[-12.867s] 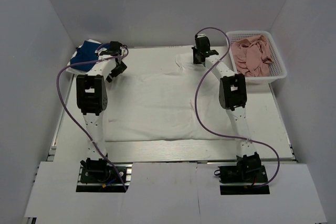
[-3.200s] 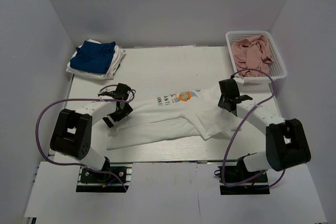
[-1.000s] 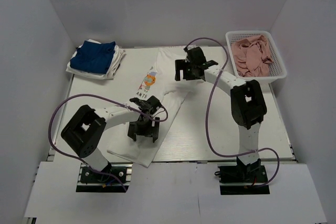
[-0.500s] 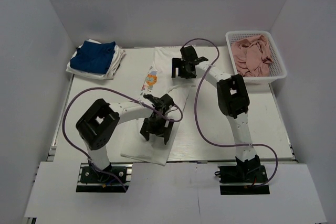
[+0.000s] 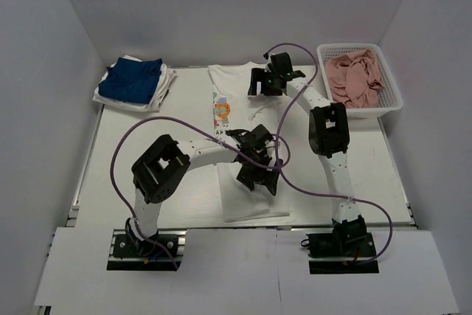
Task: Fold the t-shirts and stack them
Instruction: Rotate the tshirt 90 degrees, then grab the bottom of the folded rectangular tshirt with both arms
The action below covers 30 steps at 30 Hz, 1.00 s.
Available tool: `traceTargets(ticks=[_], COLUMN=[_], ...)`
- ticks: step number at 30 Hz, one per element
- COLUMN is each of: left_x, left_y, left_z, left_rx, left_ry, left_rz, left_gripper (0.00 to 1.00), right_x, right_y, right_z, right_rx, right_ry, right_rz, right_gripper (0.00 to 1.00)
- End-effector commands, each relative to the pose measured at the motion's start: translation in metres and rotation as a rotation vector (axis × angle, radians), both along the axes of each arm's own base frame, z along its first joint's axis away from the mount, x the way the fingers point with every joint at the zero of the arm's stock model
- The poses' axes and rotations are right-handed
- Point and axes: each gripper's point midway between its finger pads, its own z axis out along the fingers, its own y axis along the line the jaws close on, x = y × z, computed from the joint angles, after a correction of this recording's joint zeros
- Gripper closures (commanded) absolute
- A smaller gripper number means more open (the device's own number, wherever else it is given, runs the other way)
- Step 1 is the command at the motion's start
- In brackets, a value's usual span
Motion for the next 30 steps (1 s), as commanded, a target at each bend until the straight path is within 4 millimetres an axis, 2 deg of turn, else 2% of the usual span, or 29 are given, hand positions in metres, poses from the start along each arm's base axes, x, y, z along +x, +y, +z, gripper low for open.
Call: traceTargets(ticks=[1,2,3,5,6,7,8,9,10,11,12,13,14,15,16,17,18,19,20,21,22,24,25,26,29,30], left_x=[0.02,0.019,0.025,0.03,0.029,0.024,0.023,0.016,0.011,0.006,0.004,-0.008,-0.006,-0.01,-0.021,-0.025,-0.031,-0.035,-0.042,-0.046,-0.052,-0.055,-0.062,-0.061,-0.064,-0.065], left_y=[-0.014,-0.012,-0.009,-0.008,-0.007,-0.007,0.002,0.005,0.01,0.026,0.035,0.053,0.066,0.077,0.098,0.107,0.114,0.121,0.13,0.131,0.133,0.131,0.13,0.125,0.121,0.121], left_z=[-0.007,-0.004,0.003,0.026,0.032,0.051,0.052,0.058,0.064,0.072,0.074,0.063,0.063,0.075,0.059,0.057,0.053,0.056,0.041,0.037,0.029,0.022,0.017,0.012,0.007,0.004], left_rx=[-0.016,-0.003,0.012,-0.013,-0.012,-0.044,-0.029,-0.041,-0.045,-0.047,-0.043,0.002,0.029,0.006,0.061,0.064,0.065,0.047,0.066,0.058,0.057,0.048,0.035,0.022,0.019,0.025], left_ry=[-0.152,-0.175,-0.207,-0.257,-0.283,-0.304,-0.318,-0.319,-0.331,-0.347,-0.358,-0.336,-0.361,-0.381,-0.359,-0.353,-0.344,-0.344,-0.331,-0.316,-0.293,-0.273,-0.246,-0.243,-0.217,-0.205], left_rz=[-0.032,-0.04,-0.025,-0.008,-0.007,-0.012,0.007,0.009,0.017,0.06,0.088,0.122,0.162,0.194,0.206,0.236,0.251,0.267,0.272,0.274,0.262,0.25,0.235,0.232,0.219,0.213], left_gripper=[0.0,0.0,0.0,0.0,0.0,0.0,0.0,0.0,0.0,0.0,0.0,0.0,0.0,0.0,0.0,0.0,0.0,0.0,0.0,0.0,0.0,0.0,0.0,0.02,0.08,0.13], right_x=[0.0,-0.003,-0.002,-0.008,-0.012,-0.022,-0.024,-0.035,-0.046,-0.051,-0.068,-0.08,-0.083,-0.109,-0.118,-0.141,-0.161,-0.167,-0.191,-0.208,-0.229,-0.253,-0.277,-0.287,-0.331,-0.341], right_y=[0.0,0.0,-0.007,-0.009,-0.011,-0.011,-0.015,-0.019,-0.023,-0.025,-0.032,-0.047,-0.05,-0.061,-0.069,-0.077,-0.082,-0.085,-0.096,-0.094,-0.098,-0.092,-0.096,-0.097,-0.1,-0.102], right_z=[0.009,0.026,0.032,0.083,0.088,0.13,0.141,0.132,0.178,0.187,0.153,0.191,0.196,0.161,0.178,0.165,0.134,0.133,0.132,0.114,0.116,0.107,0.085,0.088,0.062,0.066], right_rx=[-0.039,-0.053,-0.082,-0.087,-0.101,-0.086,-0.086,-0.097,-0.073,-0.063,-0.078,-0.077,-0.052,-0.053,-0.018,-0.012,0.001,0.02,0.024,0.072,0.098,0.139,0.134,0.16,0.131,0.142], right_ry=[-0.043,-0.066,-0.086,-0.172,-0.191,-0.254,-0.278,-0.249,-0.318,-0.334,-0.251,-0.323,-0.338,-0.264,-0.295,-0.265,-0.186,-0.192,-0.195,-0.149,-0.16,-0.116,-0.062,-0.058,0.037,0.02], right_rz=[0.082,0.094,0.089,0.117,0.132,0.137,0.139,0.141,0.127,0.112,0.104,0.052,0.004,-0.033,-0.09,-0.106,-0.146,-0.172,-0.206,-0.23,-0.232,-0.207,-0.214,-0.212,-0.164,-0.151], right_gripper=[0.1,0.1,0.1,0.1,0.1,0.1,0.1,0.1,0.1,0.1,0.1,0.1,0.1,0.1,0.1,0.1,0.1,0.1,0.1,0.1,0.1,0.1,0.1,0.1,0.1,0.1])
